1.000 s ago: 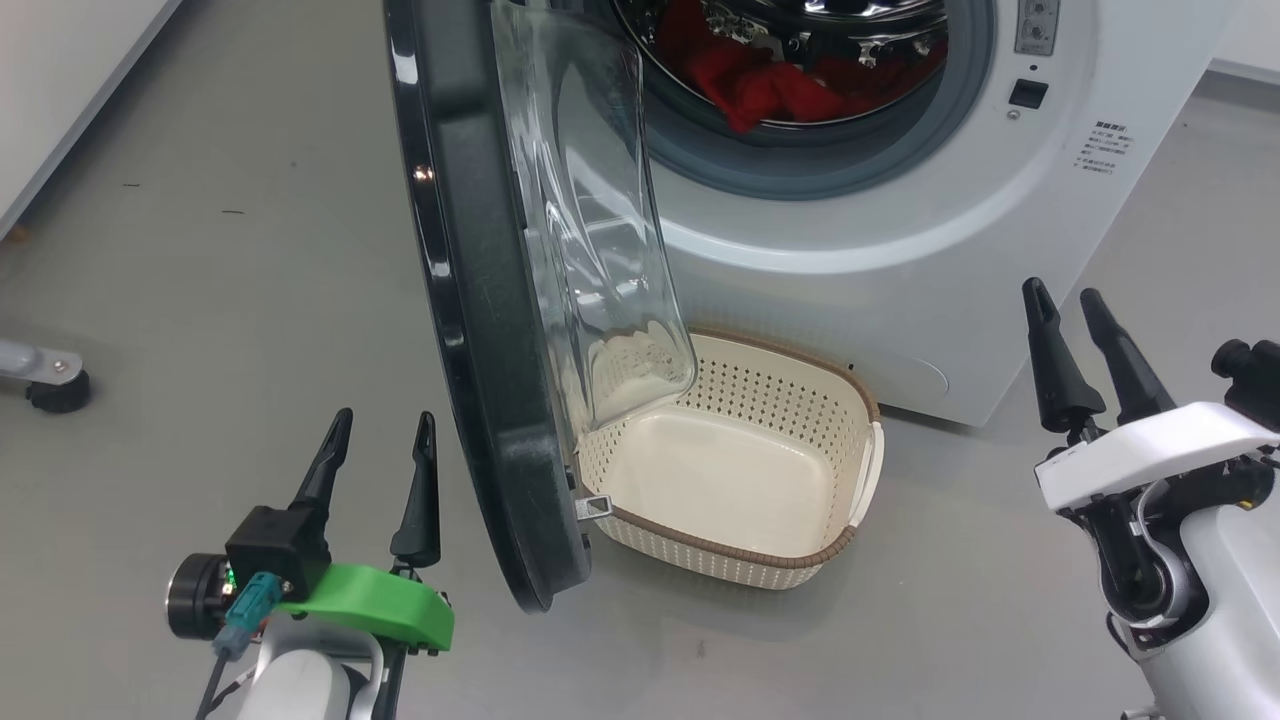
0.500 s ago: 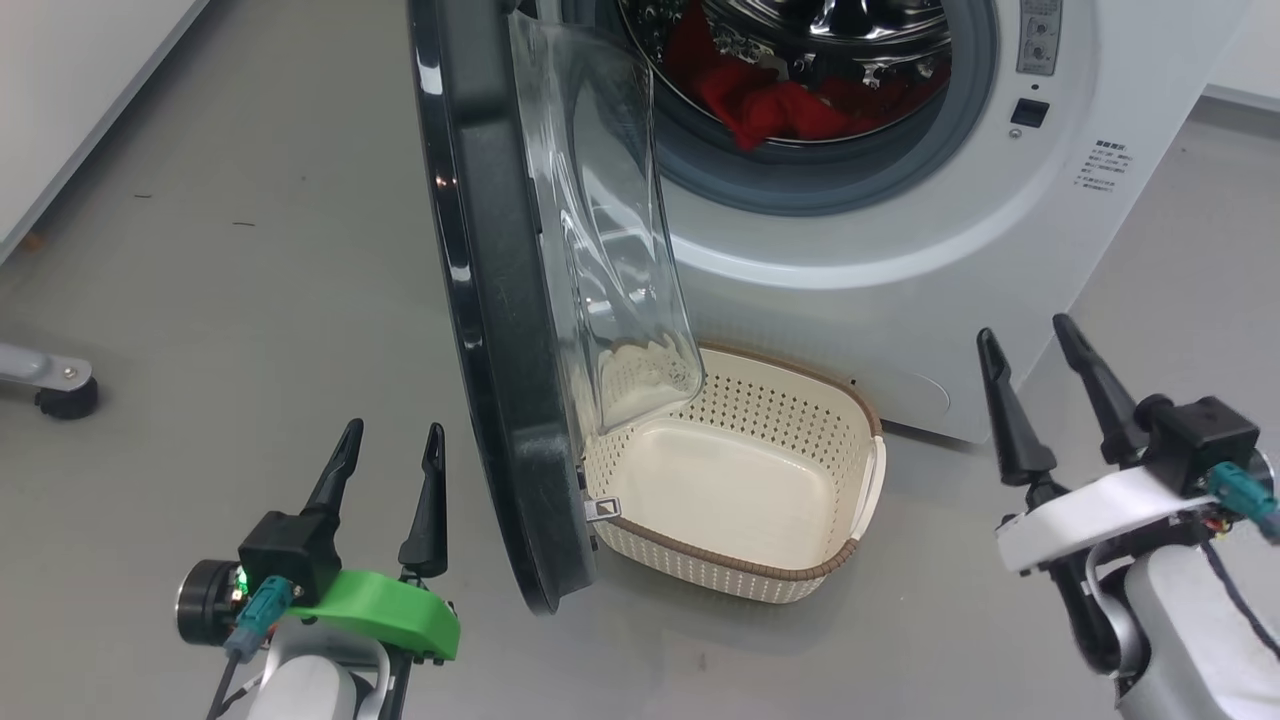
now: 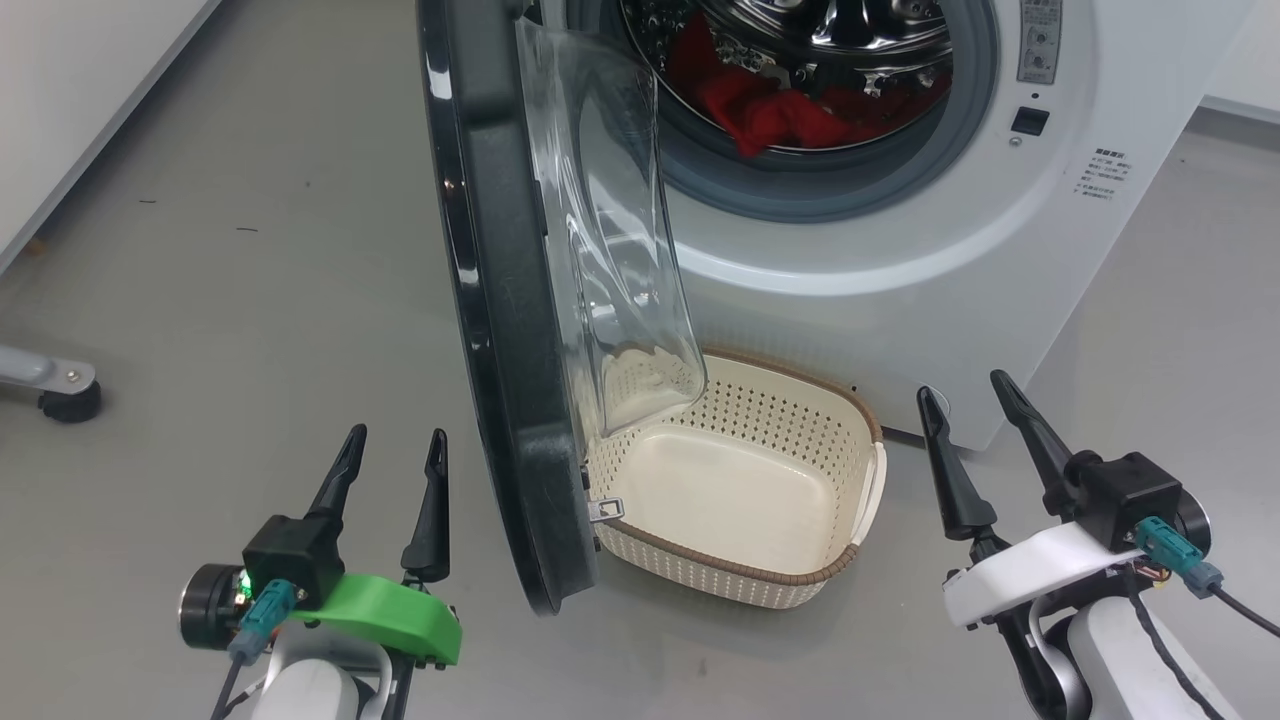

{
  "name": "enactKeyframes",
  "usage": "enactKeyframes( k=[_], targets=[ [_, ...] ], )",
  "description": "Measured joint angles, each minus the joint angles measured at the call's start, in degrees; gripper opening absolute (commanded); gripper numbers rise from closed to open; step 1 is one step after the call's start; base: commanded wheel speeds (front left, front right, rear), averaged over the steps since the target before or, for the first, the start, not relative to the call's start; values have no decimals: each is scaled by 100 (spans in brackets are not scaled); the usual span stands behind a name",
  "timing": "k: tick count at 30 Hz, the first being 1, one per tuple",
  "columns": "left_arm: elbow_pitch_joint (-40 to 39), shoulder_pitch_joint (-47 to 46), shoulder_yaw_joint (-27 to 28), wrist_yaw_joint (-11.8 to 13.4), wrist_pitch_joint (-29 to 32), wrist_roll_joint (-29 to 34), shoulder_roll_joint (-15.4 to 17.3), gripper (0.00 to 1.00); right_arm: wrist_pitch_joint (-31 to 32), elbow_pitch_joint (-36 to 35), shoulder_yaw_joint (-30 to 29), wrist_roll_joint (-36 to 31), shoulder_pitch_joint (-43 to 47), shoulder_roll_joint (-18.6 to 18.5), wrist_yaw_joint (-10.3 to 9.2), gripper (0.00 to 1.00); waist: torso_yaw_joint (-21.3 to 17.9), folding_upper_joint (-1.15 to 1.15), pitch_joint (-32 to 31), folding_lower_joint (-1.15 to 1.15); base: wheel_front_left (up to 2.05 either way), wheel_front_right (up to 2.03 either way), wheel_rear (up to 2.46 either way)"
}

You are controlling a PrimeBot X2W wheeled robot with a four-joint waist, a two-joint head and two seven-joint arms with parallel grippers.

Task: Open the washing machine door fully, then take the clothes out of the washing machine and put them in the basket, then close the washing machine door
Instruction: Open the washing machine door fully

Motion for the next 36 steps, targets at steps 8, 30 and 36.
enactKeyframes(
  k=[8,30,36],
  targets=[
    [10,8,-2,0,0,1,0,100,0,25,25,-305,97,145,-24,100,16,0,-13,0,0,0,0],
    [67,88,-16,0,0,0,0,100,0,149,-263,-648,204,454,21,100,11,0,-42,0,0,0,0],
    [98,90,-26,0,0,-1,0,100,0,164,-382,-699,213,514,67,100,9,0,-54,0,0,0,0]
  ],
)
